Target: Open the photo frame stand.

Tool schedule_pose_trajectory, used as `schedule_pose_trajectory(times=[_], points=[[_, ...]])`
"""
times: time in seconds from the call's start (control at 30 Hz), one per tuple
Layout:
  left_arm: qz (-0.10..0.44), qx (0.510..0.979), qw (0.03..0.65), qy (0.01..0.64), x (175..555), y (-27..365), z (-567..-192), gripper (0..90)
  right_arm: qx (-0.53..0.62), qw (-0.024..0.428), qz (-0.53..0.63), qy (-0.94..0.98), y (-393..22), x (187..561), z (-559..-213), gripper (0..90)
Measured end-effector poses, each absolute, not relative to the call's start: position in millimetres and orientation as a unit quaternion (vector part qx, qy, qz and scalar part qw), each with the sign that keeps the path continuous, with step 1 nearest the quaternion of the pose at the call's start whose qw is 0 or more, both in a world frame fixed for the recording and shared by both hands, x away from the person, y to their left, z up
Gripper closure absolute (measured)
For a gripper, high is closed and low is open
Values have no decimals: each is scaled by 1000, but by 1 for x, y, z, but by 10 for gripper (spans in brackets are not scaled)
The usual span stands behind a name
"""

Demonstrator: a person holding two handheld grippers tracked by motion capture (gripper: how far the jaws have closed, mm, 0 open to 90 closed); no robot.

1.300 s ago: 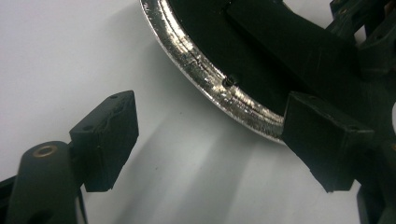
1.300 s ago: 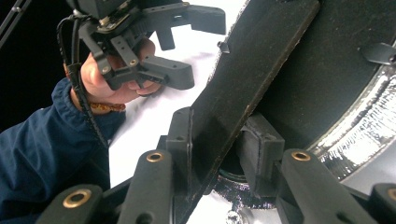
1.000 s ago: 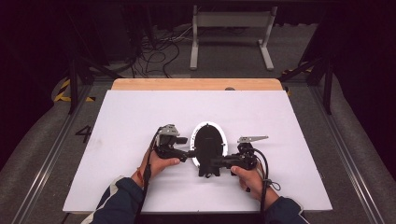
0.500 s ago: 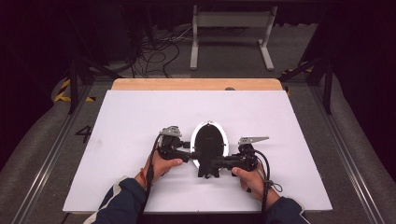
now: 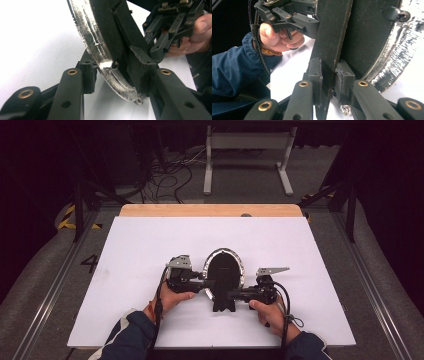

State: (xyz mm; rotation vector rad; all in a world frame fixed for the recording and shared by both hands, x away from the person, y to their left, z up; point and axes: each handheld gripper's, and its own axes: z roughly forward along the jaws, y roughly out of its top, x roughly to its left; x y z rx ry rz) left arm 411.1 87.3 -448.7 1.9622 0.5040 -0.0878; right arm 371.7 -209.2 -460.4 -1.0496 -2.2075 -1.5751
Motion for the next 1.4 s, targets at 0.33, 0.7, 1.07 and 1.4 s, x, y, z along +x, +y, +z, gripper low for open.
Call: schedule_pose_trajectory(times=[0.33,0.7,1.07,1.4], points=[[61,833,519,183,398,84,-434,606,-346,116,-546,-754,-210,367,-449,783],[128,828,517,176,394,85,-426,682,-336,108,-556,-752,-207,364,-439,783],[85,844,502,170,397,82,-438,686,-332,100,-542,-765,-206,363,-441,804],[126,856,476,160,394,72,-441,671,-335,95,-544,-764,-207,363,-440,795]])
